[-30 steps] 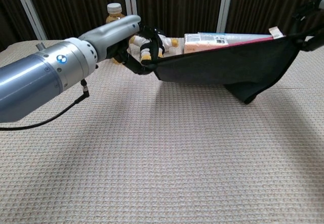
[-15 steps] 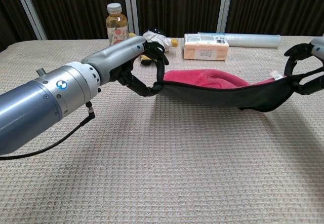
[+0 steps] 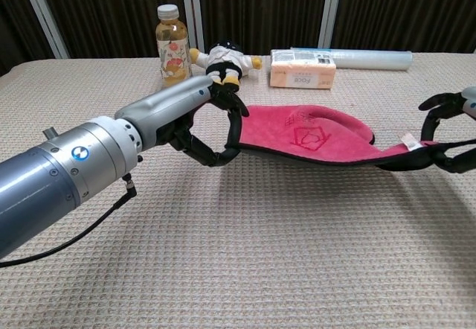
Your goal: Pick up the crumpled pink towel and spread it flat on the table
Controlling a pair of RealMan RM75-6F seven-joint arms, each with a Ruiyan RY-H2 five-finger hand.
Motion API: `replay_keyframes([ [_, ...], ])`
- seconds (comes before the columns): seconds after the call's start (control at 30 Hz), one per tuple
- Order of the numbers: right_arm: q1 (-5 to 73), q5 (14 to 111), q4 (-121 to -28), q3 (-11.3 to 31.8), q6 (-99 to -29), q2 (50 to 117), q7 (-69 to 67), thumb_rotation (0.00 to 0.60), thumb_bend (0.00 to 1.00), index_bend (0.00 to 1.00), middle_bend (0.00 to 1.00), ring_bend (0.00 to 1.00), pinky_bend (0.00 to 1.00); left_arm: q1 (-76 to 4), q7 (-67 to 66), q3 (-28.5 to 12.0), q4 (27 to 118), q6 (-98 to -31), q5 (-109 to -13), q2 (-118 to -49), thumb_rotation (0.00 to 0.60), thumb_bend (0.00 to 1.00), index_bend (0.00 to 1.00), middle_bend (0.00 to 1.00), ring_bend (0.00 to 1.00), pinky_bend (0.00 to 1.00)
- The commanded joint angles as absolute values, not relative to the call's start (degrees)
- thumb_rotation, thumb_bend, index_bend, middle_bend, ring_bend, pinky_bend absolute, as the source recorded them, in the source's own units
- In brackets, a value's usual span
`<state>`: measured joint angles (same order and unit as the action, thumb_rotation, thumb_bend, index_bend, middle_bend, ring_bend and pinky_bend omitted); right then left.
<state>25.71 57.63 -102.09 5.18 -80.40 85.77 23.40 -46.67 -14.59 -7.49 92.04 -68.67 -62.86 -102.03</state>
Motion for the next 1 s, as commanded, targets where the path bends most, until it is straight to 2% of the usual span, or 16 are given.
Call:
replay_keyframes([
  [0.03, 24.8, 58.8, -102.3, 4.2, -80.9, 86.0, 23.2, 0.6, 0.59, 0.66, 0.15, 0.0, 0.0, -45.9, -14.6, -7.1, 92.7, -69.0, -63.4, -101.9, 0.6, 0.48, 0.61, 0.21, 0.0, 0.0],
  [0.53, 19.9, 64.2, -101.1, -0.5, -82.7, 87.4, 21.6, 0.6, 0.59, 0.66, 0.15, 0.0, 0.0, -42.0, -15.0, -3.6, 95.6, -70.3, -67.4, -101.4, 0.6, 0.48, 0.61, 0.21, 0.0, 0.0],
  [1.0, 16.1, 68.7, -100.4, -3.1, -83.8, 87.7, 20.2, 0.6, 0.59, 0.66, 0.15, 0.0, 0.0, -38.4, -15.0, -0.7, 99.0, -71.8, -72.1, -99.7, 0.6, 0.48, 0.61, 0.21, 0.0, 0.0],
])
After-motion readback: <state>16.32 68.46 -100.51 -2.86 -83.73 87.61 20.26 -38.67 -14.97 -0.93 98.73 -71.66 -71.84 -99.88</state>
